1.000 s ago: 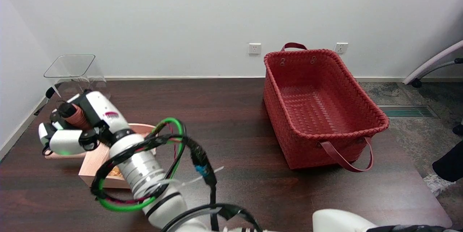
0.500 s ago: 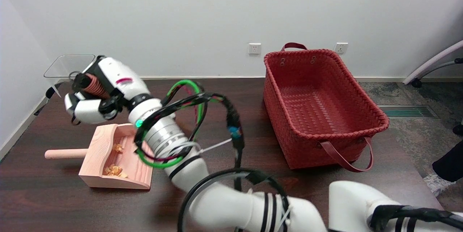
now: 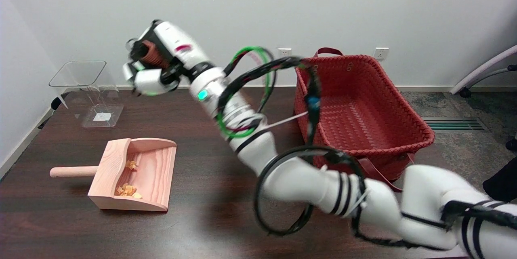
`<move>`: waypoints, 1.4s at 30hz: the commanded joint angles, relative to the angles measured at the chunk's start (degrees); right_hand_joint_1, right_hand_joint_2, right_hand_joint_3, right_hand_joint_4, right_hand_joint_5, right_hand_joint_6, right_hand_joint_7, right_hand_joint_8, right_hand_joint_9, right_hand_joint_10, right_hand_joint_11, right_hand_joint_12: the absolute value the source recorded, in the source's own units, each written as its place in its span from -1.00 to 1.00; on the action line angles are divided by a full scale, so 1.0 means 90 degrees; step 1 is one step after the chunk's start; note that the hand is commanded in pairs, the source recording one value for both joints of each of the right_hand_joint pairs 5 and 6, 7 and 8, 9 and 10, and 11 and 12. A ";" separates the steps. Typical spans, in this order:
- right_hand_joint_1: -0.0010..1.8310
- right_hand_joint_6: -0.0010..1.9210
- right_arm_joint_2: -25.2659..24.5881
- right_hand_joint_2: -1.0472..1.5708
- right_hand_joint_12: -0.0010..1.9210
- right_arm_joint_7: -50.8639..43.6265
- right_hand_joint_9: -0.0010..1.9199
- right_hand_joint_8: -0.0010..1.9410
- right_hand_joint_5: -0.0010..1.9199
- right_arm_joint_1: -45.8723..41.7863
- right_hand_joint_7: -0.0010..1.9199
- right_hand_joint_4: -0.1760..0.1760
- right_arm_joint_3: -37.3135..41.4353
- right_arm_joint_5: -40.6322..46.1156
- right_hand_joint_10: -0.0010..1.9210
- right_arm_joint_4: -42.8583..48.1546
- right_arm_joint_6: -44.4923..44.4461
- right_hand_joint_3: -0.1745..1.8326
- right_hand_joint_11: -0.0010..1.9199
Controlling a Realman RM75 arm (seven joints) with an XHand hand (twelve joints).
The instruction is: Place the broom in the brown basket.
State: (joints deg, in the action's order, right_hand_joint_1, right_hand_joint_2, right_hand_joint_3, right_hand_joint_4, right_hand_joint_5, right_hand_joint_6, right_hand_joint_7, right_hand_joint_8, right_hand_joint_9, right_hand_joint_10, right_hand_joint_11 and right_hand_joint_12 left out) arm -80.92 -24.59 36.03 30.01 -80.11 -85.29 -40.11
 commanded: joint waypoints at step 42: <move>0.33 1.00 0.4047 0.71 1.00 0.2291 1.00 0.98 1.00 -0.2490 1.00 0.00 0.2378 0.1623 1.00 -0.2355 -0.1623 0.08 1.00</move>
State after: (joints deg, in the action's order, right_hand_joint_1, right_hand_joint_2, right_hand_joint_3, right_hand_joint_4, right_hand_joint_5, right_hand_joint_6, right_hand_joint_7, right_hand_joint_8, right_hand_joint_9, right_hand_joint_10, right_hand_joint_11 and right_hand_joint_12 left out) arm -46.40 -6.83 22.77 52.36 -66.72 -102.31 -46.63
